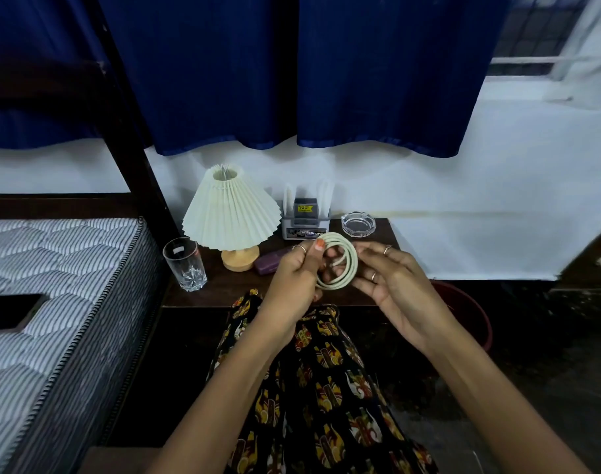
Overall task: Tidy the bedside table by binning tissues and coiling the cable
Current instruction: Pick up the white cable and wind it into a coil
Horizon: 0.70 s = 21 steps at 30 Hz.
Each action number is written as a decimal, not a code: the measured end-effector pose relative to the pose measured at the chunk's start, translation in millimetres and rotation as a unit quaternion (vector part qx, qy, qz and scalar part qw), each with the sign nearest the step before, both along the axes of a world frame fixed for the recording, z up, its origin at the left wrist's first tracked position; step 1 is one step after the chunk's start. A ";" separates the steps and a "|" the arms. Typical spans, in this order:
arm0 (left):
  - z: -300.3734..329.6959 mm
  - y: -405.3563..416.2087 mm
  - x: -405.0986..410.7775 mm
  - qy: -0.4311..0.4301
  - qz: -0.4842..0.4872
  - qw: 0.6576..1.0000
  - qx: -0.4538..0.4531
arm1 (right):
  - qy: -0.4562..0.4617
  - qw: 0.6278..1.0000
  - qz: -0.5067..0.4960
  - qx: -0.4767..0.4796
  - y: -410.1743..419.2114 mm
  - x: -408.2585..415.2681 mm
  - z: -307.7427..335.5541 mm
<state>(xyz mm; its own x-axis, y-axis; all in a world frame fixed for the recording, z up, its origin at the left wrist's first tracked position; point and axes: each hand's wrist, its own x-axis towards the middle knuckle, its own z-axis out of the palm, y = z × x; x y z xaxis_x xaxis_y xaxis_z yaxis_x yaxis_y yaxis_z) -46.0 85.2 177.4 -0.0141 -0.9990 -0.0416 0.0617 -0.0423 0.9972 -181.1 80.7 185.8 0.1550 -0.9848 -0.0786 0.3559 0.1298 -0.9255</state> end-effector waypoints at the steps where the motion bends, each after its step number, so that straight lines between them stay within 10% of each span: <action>1: -1.3 -1.3 -0.2 -0.019 0.014 1.000 -0.018 | -0.006 1.000 0.001 0.001 1.3 1.7 0.2; 9: -17.8 -10.7 1.1 -0.205 0.087 0.961 -0.163 | 0.016 1.000 -0.006 -0.019 6.0 12.1 -5.5; 21: -17.5 -14.7 3.9 -0.156 0.052 0.976 -0.143 | -0.125 0.991 0.027 0.023 4.1 13.3 -12.9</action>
<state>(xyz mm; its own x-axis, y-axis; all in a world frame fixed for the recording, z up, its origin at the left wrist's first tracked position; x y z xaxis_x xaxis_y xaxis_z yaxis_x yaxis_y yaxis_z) -42.0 70.5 159.9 0.0568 -0.9657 0.2534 -0.2567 0.2311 0.9384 -167.9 84.9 172.8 0.2287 -0.9705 -0.0760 0.5649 0.1959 -0.8016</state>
